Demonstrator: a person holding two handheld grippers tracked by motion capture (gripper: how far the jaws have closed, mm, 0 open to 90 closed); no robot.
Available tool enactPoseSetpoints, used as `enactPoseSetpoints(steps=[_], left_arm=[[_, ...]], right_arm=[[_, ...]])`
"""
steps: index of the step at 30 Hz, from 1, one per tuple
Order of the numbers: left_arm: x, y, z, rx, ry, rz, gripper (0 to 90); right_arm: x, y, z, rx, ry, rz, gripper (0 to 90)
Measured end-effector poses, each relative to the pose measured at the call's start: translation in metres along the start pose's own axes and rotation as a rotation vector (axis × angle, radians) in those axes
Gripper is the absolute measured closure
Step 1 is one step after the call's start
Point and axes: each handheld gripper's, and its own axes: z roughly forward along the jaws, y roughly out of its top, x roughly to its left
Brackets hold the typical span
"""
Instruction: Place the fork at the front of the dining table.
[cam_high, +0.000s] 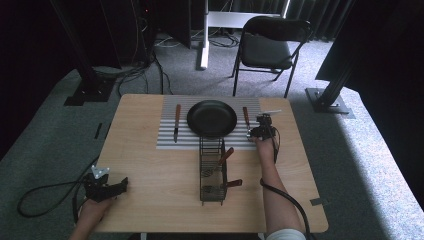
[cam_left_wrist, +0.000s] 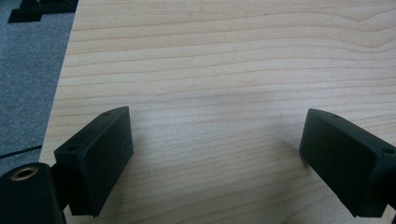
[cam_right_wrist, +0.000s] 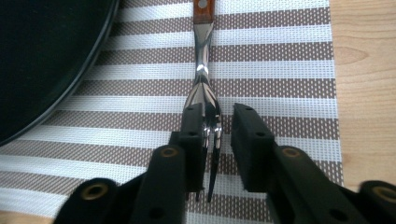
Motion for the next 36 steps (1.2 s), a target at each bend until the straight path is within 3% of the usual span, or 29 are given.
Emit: enactPoseSetpoints(steps=[4,8,11,13,15,25,36], left_arm=[[0.000,0.000,0.000,0.000,0.000,0.000,9.5],[0.000,0.000,0.000,0.000,0.000,0.000,9.5],[0.000,0.000,0.000,0.000,0.000,0.000,9.5],[0.000,0.000,0.000,0.000,0.000,0.000,9.5],[0.000,0.000,0.000,0.000,0.000,0.000,9.5],[0.000,0.000,0.000,0.000,0.000,0.000,9.5],[0.000,0.000,0.000,0.000,0.000,0.000,9.5]], right_arm=[[-0.003,-0.005,-0.007,-0.022,0.014,0.002,57.3],[-0.004,-0.012,-0.015,-0.053,0.018,-0.027,38.8],[-0.006,-0.019,-0.017,-0.064,0.052,-0.044,21.6],[-0.005,-0.025,-0.017,-0.071,0.038,-0.079,17.9],[-0.005,-0.031,-0.016,-0.093,0.064,-0.094,13.4],[0.000,-0.051,-0.017,-0.149,0.092,-0.133,14.1],[-0.005,-0.073,-0.032,-0.210,0.074,-0.150,14.1]])
